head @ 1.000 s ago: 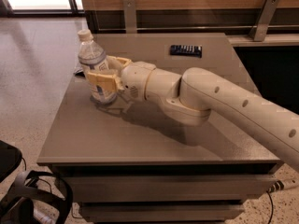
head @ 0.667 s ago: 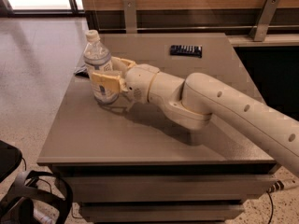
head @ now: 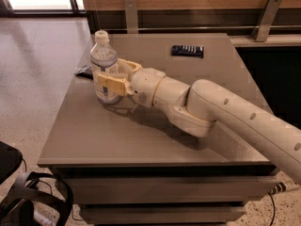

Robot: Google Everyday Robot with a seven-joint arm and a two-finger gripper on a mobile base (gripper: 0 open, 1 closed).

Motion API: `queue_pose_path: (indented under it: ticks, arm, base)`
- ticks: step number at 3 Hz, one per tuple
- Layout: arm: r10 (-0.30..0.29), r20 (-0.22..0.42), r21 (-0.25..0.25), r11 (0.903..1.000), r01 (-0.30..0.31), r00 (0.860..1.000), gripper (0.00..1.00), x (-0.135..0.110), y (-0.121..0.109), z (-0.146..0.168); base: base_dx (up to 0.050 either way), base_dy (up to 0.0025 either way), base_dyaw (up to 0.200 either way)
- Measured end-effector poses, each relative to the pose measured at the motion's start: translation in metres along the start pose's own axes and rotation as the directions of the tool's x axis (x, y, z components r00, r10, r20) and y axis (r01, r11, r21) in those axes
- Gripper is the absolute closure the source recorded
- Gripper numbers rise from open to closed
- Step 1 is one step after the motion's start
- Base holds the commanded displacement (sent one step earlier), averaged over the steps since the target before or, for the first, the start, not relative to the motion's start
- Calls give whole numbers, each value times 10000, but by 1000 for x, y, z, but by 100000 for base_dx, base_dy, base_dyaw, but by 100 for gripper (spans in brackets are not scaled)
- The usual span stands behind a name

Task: Move blue plastic bottle near rxbar chocolate

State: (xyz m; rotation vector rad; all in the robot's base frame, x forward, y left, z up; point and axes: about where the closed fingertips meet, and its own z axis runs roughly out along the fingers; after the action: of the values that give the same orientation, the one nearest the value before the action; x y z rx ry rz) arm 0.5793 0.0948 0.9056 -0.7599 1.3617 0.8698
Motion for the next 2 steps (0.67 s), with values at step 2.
queue_pose_path:
  ticks: [2]
  arm:
    - [-14, 12, -54, 10000, 15, 10000, 28, -1, 3, 2]
  base:
    - [0, 0, 0]
